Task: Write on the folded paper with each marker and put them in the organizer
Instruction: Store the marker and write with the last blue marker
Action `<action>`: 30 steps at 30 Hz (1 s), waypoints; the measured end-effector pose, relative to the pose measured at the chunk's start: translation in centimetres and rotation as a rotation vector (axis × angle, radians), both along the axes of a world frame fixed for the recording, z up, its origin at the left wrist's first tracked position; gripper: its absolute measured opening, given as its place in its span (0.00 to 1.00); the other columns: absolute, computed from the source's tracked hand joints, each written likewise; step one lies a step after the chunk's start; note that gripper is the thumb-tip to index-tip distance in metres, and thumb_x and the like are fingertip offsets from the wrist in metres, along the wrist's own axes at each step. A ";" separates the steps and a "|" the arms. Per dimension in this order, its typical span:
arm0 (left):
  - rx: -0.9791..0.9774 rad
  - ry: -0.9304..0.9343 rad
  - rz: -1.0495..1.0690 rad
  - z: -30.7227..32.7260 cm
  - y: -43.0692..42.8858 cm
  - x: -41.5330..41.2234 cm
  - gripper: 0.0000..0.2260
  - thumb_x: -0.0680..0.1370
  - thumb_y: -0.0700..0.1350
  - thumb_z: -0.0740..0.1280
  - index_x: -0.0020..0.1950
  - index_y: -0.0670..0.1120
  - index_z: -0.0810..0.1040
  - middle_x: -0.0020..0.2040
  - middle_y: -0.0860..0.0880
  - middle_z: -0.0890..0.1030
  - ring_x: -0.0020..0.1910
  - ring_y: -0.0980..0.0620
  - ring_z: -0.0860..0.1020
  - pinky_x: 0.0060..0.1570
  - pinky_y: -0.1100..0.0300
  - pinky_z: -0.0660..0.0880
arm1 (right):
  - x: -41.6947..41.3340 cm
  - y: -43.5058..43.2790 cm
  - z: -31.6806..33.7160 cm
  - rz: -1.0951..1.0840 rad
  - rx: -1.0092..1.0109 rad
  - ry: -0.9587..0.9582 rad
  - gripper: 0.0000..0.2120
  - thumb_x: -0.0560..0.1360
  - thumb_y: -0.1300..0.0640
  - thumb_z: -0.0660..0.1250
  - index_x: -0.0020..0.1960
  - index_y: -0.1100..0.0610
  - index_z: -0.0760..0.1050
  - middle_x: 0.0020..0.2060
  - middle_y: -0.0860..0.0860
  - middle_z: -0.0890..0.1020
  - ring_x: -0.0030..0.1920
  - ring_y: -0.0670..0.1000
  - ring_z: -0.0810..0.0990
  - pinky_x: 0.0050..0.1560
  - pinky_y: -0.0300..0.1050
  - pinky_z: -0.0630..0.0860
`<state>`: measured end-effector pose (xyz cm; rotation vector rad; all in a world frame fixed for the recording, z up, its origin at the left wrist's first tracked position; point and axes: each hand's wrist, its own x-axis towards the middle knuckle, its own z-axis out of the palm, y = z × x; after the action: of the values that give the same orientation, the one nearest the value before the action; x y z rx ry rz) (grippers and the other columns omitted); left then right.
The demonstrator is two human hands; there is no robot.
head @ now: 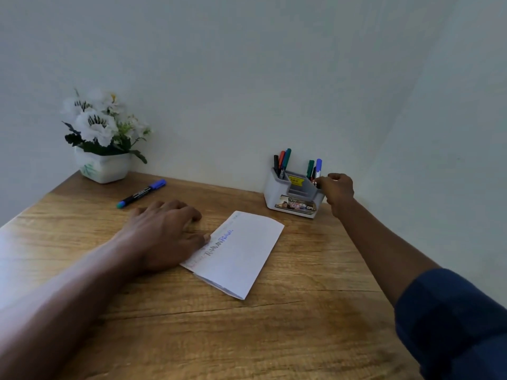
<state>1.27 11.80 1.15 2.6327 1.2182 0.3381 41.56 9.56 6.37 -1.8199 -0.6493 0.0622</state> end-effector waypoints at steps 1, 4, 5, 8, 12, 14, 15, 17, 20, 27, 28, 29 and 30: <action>-0.007 0.002 0.000 0.1 0.0 0.0 0.27 0.77 0.70 0.58 0.74 0.62 0.66 0.78 0.55 0.65 0.75 0.50 0.64 0.73 0.44 0.61 | -0.5 -0.5 0.1 -0.019 0.024 -0.043 0.18 0.73 0.56 0.72 0.62 0.55 0.76 0.54 0.50 0.78 0.54 0.52 0.78 0.52 0.46 0.76; -0.021 -0.001 -0.004 0.2 -0.1 0.1 0.27 0.77 0.69 0.59 0.74 0.62 0.66 0.78 0.55 0.64 0.76 0.50 0.63 0.74 0.45 0.60 | -2.6 -1.7 -0.2 -0.124 0.109 -0.477 0.18 0.74 0.57 0.70 0.63 0.53 0.76 0.55 0.51 0.83 0.57 0.56 0.80 0.58 0.53 0.75; -0.029 -0.004 -0.006 0.2 -0.2 0.1 0.27 0.78 0.69 0.60 0.74 0.61 0.66 0.78 0.55 0.64 0.76 0.51 0.63 0.74 0.45 0.60 | -3.5 -2.0 -0.4 -0.112 0.134 -0.647 0.17 0.74 0.59 0.70 0.63 0.53 0.77 0.55 0.51 0.82 0.58 0.56 0.79 0.58 0.54 0.73; -0.031 -0.025 -0.009 0.1 -0.3 0.1 0.26 0.78 0.68 0.60 0.74 0.61 0.67 0.78 0.56 0.64 0.75 0.52 0.65 0.74 0.47 0.62 | -6.9 -1.8 -0.3 0.064 0.243 -0.967 0.16 0.72 0.63 0.71 0.59 0.55 0.79 0.53 0.52 0.83 0.56 0.57 0.79 0.58 0.56 0.71; -0.039 -0.041 -0.008 0.0 -0.3 0.2 0.26 0.78 0.68 0.61 0.74 0.61 0.67 0.77 0.57 0.65 0.72 0.53 0.68 0.72 0.50 0.66 | -11.6 0.0 0.5 0.444 0.333 -1.283 0.09 0.72 0.64 0.71 0.51 0.55 0.81 0.46 0.51 0.84 0.48 0.56 0.81 0.52 0.59 0.74; -0.047 -0.042 -0.007 -0.1 -0.3 0.2 0.26 0.78 0.68 0.61 0.74 0.61 0.67 0.77 0.57 0.64 0.72 0.53 0.67 0.71 0.51 0.65 | -14.1 1.8 0.7 0.644 0.235 -1.354 0.08 0.74 0.62 0.70 0.52 0.56 0.82 0.46 0.52 0.83 0.49 0.56 0.80 0.51 0.57 0.73; -0.050 -0.044 -0.005 -0.2 -0.3 0.3 0.26 0.77 0.68 0.61 0.74 0.61 0.67 0.77 0.57 0.64 0.72 0.53 0.67 0.72 0.50 0.65 | -15.2 2.8 0.8 0.732 0.151 -1.367 0.08 0.75 0.61 0.69 0.54 0.55 0.82 0.48 0.52 0.82 0.51 0.56 0.80 0.51 0.56 0.74; -0.048 -0.035 -0.004 -0.3 -0.2 0.3 0.27 0.77 0.69 0.61 0.74 0.61 0.67 0.77 0.57 0.64 0.73 0.53 0.67 0.73 0.49 0.64 | -17.2 4.9 0.8 0.871 -0.005 -1.352 0.10 0.77 0.59 0.68 0.58 0.54 0.81 0.52 0.52 0.81 0.54 0.54 0.78 0.50 0.55 0.76; -0.047 -0.034 0.000 -0.4 0.0 0.4 0.28 0.77 0.70 0.60 0.74 0.61 0.66 0.78 0.57 0.63 0.74 0.52 0.66 0.73 0.46 0.64 | -19.9 8.0 0.6 0.983 -0.110 -1.336 0.13 0.79 0.56 0.66 0.62 0.51 0.80 0.55 0.50 0.80 0.54 0.49 0.78 0.50 0.53 0.78; -0.001 -0.064 0.013 -0.9 0.4 0.3 0.29 0.75 0.71 0.59 0.74 0.62 0.66 0.77 0.56 0.65 0.73 0.52 0.66 0.73 0.47 0.63 | -25.6 12.8 -0.1 1.147 -0.341 -1.438 0.24 0.77 0.63 0.67 0.70 0.44 0.75 0.65 0.47 0.78 0.64 0.52 0.76 0.56 0.53 0.78; 0.005 -0.066 0.012 -1.0 0.5 0.3 0.29 0.75 0.71 0.59 0.73 0.62 0.66 0.76 0.56 0.65 0.72 0.52 0.67 0.73 0.47 0.63 | -25.9 13.0 -0.2 1.154 -0.356 -1.462 0.26 0.77 0.63 0.67 0.71 0.44 0.74 0.66 0.47 0.78 0.65 0.52 0.76 0.56 0.50 0.77; 0.008 -0.066 0.010 -1.0 0.5 0.3 0.29 0.75 0.71 0.59 0.73 0.62 0.66 0.76 0.56 0.65 0.72 0.52 0.67 0.72 0.47 0.63 | -26.1 13.2 -0.4 1.156 -0.359 -1.494 0.27 0.77 0.63 0.67 0.73 0.44 0.73 0.67 0.46 0.79 0.65 0.51 0.76 0.55 0.46 0.75; 0.011 -0.066 0.009 -1.1 0.5 0.4 0.29 0.75 0.71 0.59 0.73 0.62 0.66 0.76 0.56 0.66 0.72 0.52 0.67 0.72 0.47 0.64 | -26.2 13.3 -0.6 1.148 -0.350 -1.538 0.27 0.78 0.62 0.67 0.74 0.43 0.72 0.66 0.46 0.80 0.65 0.51 0.77 0.52 0.44 0.72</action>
<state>1.62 12.32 0.05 2.6038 1.2118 0.4303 15.39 22.81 5.80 -1.2532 -2.8073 -0.5406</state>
